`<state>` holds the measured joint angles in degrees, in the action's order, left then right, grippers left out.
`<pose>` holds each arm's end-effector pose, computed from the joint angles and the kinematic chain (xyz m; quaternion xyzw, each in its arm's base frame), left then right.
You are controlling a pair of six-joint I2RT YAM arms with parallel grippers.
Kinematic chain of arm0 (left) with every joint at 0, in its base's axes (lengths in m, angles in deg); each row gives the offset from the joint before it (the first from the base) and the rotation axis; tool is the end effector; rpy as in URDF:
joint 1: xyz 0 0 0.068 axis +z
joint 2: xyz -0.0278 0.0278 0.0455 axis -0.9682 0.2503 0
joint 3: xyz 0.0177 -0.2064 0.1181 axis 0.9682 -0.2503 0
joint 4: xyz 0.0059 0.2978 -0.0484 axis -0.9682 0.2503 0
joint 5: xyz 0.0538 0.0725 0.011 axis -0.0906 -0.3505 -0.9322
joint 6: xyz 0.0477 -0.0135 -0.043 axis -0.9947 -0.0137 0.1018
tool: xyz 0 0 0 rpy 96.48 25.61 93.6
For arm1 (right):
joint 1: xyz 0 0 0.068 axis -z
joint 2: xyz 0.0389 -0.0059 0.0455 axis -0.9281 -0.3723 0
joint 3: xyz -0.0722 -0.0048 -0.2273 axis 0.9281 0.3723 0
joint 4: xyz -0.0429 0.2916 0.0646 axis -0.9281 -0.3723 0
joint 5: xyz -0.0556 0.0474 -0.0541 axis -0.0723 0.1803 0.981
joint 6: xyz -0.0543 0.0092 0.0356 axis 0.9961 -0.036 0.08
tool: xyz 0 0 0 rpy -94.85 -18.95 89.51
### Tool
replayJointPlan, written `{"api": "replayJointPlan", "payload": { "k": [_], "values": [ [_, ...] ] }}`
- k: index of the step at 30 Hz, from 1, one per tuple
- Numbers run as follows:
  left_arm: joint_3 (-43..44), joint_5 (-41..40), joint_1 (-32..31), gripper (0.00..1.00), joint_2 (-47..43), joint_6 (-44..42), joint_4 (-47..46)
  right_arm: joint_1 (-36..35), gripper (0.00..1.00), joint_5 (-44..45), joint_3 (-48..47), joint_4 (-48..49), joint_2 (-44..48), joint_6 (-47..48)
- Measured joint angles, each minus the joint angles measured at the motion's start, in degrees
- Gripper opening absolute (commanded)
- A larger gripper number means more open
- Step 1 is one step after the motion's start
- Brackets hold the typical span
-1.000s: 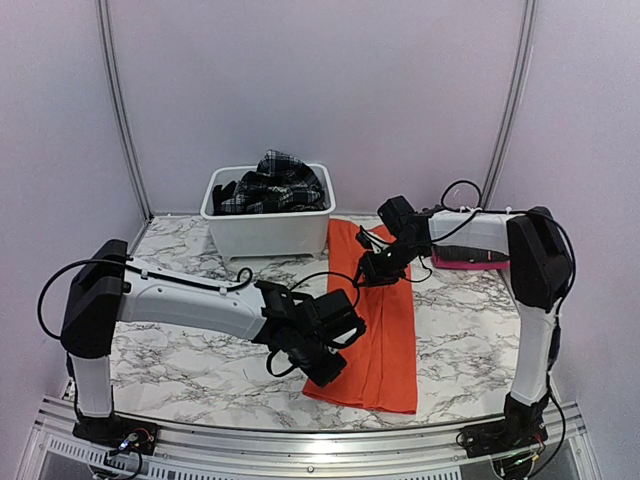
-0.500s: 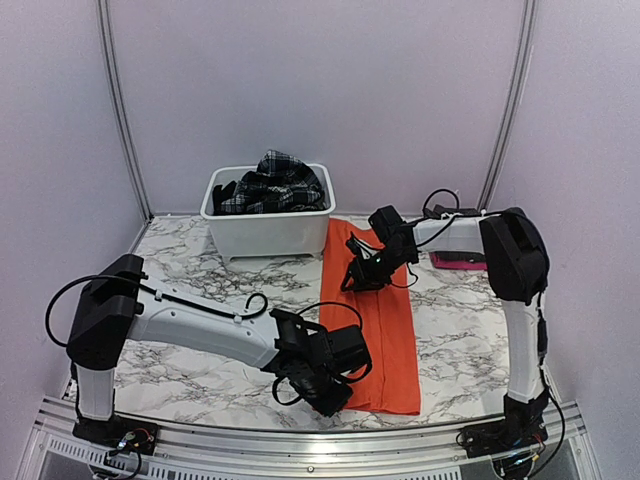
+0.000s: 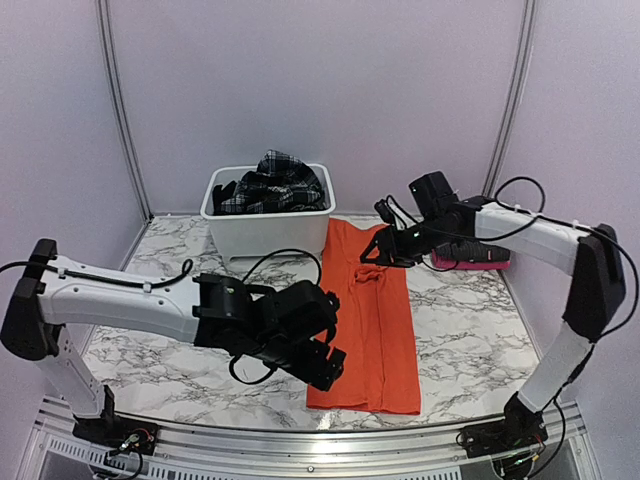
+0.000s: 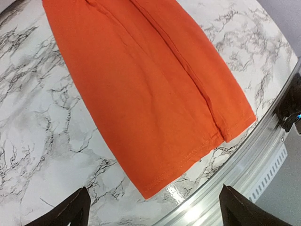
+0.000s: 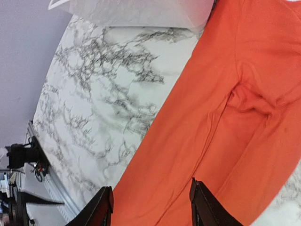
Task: Fold and stack the mixed laundry pile
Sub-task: Rotate the rectangle-folded T-shirt at the center of the board, then pick up the rectangle-folded T-shirt from the center of the board.
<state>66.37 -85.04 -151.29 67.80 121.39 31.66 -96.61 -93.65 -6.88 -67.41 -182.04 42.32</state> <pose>0.1122 -0.4015 0.1822 0.2882 0.9028 -0.2011 0.2479 0.3543 0.2196 0.2063 -0.1597 0.9052 0.3371 0.2036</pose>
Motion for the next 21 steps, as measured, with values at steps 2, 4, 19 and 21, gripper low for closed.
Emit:
{"api": "replayJointPlan", "payload": {
  "k": [2, 4, 19, 21],
  "values": [
    [-2.03, -0.07, 1.03, 0.99, -3.5, 1.84, -1.44, -0.04, 0.52, -0.2, 5.6, 0.24, 7.37, -2.14],
    [-4.55, 0.5, 2.25, 0.99, -5.38, 3.91, -2.99, -0.2, 0.52, 0.04, 11.1, -0.09, 12.72, -4.15],
    [-24.2, 11.93, 2.78, 0.49, -8.46, 18.78, -15.58, -12.9, 0.43, 3.89, 44.3, -5.66, 37.57, -23.69],
    [-24.24, 13.25, 2.54, 0.46, -8.37, 19.61, -17.31, -14.56, 0.42, 4.7, 46.58, -5.86, 39.21, -26.23]
  ]
}}
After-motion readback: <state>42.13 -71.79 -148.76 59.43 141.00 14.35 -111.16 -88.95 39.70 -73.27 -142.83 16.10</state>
